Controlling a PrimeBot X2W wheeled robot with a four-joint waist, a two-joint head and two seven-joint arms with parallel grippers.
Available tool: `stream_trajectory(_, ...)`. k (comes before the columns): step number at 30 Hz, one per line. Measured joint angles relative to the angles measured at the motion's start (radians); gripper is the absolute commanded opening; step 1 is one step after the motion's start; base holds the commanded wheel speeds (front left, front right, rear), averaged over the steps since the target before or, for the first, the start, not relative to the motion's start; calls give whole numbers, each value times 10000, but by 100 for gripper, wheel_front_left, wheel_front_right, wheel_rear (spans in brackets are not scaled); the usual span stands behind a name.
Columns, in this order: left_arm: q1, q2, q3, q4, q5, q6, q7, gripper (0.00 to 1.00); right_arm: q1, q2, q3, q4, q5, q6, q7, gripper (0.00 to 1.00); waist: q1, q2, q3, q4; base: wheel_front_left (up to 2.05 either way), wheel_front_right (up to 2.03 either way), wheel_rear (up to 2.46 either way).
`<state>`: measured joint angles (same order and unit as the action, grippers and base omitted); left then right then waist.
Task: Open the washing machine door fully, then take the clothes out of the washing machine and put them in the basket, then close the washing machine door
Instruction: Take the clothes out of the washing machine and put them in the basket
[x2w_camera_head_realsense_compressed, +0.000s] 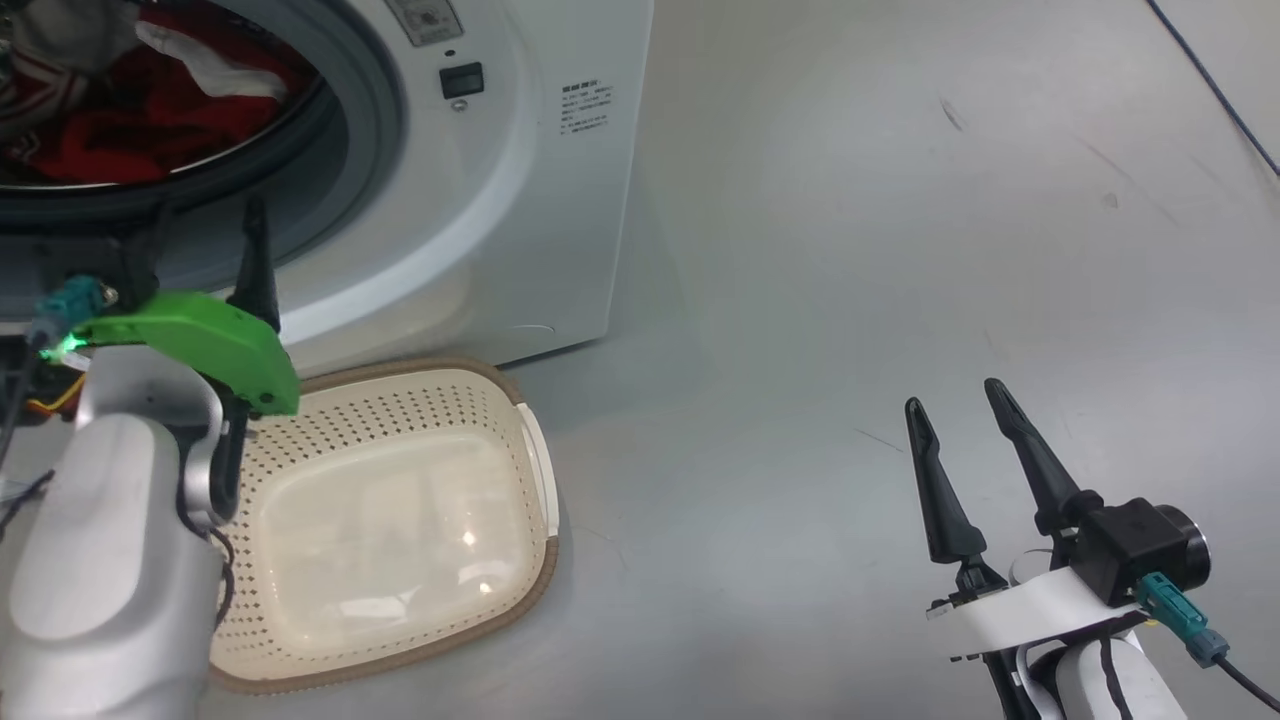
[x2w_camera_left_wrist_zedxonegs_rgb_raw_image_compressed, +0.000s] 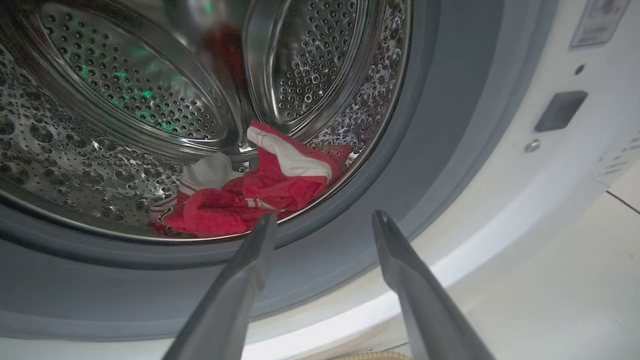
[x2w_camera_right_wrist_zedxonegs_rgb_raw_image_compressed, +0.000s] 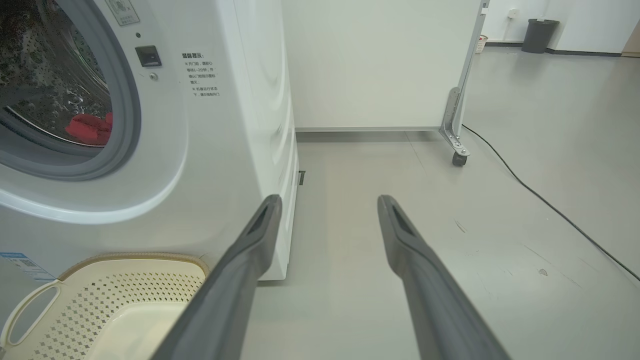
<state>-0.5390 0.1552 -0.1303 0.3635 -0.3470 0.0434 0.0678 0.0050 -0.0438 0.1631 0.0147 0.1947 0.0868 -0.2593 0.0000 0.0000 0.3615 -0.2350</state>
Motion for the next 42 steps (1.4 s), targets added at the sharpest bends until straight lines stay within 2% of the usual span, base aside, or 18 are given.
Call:
stream_trajectory(7,-1442,529,330,533,-140,-219,863,100,-378,21,102,-67,180,6,0,100,0,0,805,-503,0,0,0)
stream_trajectory(18,-3336,1486,648,1141,-148,-326,1908,100,-852,38,426,-102,894,44,0,100,1,0,1897,-1191,0,0,0)
stream_trajectory(30,-4747,2038,884,1825,-150,-324,2909,100,-1281,46,598,-140,1308,-77,0,100,1,0,2815,-1665,0,0,0)
stream_trajectory(35,-4922,2105,882,2259,-150,-322,3244,100,-1499,50,679,-117,1390,-100,0,100,2,0,3064,-1768,0,0,0)
stream_trajectory(36,-4978,2130,878,2293,-150,-320,3338,87,-1523,50,688,-117,1406,-100,0,100,1,0,3090,-1783,0,0,0)
stream_trajectory(37,-5073,2163,878,2326,-150,-313,3428,47,-1554,50,700,-115,1411,-102,0,100,1,0,3120,-1794,0,0,0)
stream_trajectory(38,-5191,2196,869,2368,-148,-313,3513,39,-1593,50,708,-109,1413,-102,0,100,1,0,3151,-1803,0,0,0)
stream_trajectory(39,-5275,2230,859,2410,-146,-313,3522,16,-1633,52,711,-92,1415,-102,0,100,1,0,3177,-1813,0,0,0)
stream_trajectory(40,-5312,2268,851,2449,-134,-313,3532,0,-1660,52,717,-73,1442,-104,0,100,2,0,3191,-1824,0,0,0)
stream_trajectory(42,-5330,2326,805,2543,-128,-313,3628,0,-1670,50,742,-58,1538,-104,0,100,1,0,3210,-1843,0,0,0)
